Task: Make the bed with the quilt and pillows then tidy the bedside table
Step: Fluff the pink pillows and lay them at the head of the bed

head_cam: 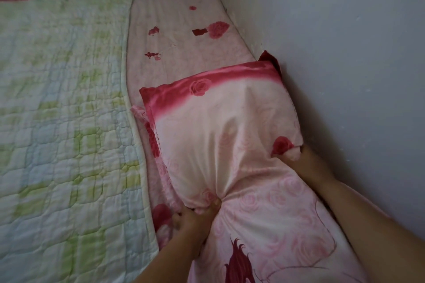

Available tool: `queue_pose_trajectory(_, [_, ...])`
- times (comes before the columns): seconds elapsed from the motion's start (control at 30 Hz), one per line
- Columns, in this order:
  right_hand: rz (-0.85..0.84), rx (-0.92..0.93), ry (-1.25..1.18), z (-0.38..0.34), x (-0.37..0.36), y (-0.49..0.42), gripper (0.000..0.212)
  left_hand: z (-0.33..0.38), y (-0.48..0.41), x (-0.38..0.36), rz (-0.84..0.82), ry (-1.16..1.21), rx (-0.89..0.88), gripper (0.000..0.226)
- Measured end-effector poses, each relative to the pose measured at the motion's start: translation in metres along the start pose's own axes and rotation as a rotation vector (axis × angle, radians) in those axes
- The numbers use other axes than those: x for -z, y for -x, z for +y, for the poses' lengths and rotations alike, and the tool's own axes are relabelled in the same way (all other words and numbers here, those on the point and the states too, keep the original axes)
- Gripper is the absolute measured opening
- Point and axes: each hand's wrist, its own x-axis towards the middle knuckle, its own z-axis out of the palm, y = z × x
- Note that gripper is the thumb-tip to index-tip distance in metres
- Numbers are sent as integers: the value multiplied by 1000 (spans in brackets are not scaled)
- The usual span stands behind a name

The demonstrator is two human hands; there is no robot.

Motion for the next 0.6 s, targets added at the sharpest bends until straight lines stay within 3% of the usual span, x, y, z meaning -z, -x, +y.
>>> queue_pose_trajectory(0.1, [30, -110, -253, 0, 1, -16, 100, 7, 0, 1, -50, -14, 15, 119])
queue_pose_trajectory(0.2, [-55, -123, -235, -1, -5, -26, 105, 8, -4, 3, -70, -18, 38, 116])
queue_pose_trajectory(0.27, [-48, -157, -174, -2, -10, -26, 107, 5, -10, 1, -72, -21, 45, 126])
queue_pose_trajectory(0.37, [155, -168, 66, -1, -18, -18, 106, 0, -17, 0, -92, -10, 55, 146])
queue_pose_trajectory(0.43, [302, -79, 180, 1, -23, -13, 98, -2, -17, 1, -102, -12, 46, 140])
queue_pose_trajectory(0.53, [434, 85, 100, 2, -27, -11, 90, -2, -17, 2, -111, 23, 31, 123])
queue_pose_trajectory(0.6, [402, 88, 65, 1, -29, -11, 87, -3, -19, 1, -130, 61, 36, 121])
